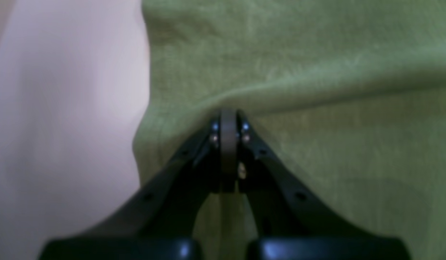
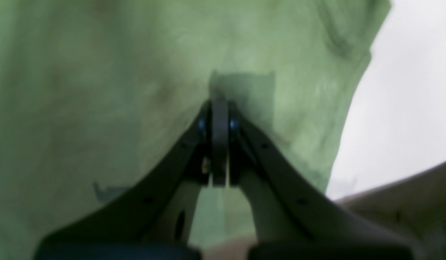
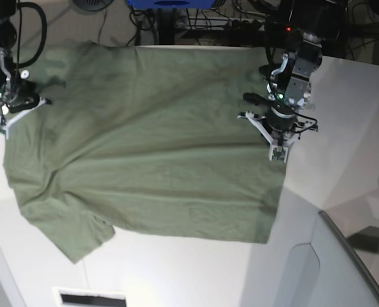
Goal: Layout the t-shirt on the table in an organized manner, then fold the t-shirt properly
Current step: 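Hold the shirt with both grippers and drag it toward the robot, then release the shirt and lift both grippers away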
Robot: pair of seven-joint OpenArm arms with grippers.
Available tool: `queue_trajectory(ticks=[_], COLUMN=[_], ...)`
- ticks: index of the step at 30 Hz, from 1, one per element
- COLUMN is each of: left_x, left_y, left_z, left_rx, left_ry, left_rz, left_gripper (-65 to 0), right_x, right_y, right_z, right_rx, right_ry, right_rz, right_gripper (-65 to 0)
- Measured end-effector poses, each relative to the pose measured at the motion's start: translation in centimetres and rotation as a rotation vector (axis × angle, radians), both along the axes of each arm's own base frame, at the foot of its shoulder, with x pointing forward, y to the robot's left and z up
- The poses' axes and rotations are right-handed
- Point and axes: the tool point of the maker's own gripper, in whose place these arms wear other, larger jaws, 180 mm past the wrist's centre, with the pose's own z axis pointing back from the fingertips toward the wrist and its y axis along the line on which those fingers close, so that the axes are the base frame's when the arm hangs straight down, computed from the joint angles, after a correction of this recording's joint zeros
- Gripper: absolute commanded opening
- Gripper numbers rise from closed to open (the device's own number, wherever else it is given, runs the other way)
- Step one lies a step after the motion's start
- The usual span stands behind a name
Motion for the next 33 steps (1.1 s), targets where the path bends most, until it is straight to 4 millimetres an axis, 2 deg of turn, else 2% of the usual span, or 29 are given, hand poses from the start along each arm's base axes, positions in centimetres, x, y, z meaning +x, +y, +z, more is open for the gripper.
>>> queue_trajectory(ticks=[4,9,14,24,26,33], left_x=[1.1,2.5,4.8,10.6,11.1,12.2], left_y=[0.3,0.2,0.7,0.3,0.2,-0.2], left_z=[0.2,0.6,0.5,0.2,0.2,0.7], left_rx=[0.004,0.001,0.004,0.004,0.006,-0.007], left_ry=[0.001,0.006,0.000,-0.096,-0.107,-0.094], left_rz=[0.010,0.016,0.040,0.060,0.063,0.072], left_gripper=[-65.0,-65.0,-65.0,-65.0,-65.0,-65.0], right_x=[2.6,4.9,6.4,10.1,10.9,11.9], right_y=[-1.9,-3.1,-3.4,-2.4,-2.3,-3.3], right_z=[-0.3,-0.3,-0.5,-0.3,-0.3,-0.1], right_rx=[-0.028,-0.041,-0.058,-0.098,-0.112,-0.127], right_ry=[-0.024,-0.033,-0.031,-0.018,-0.044,-0.060], right_rz=[-0.041,0.008,0.011,0.091,0.107,0.119], right_gripper=[-65.0,-65.0,-65.0,-65.0,-65.0,-65.0])
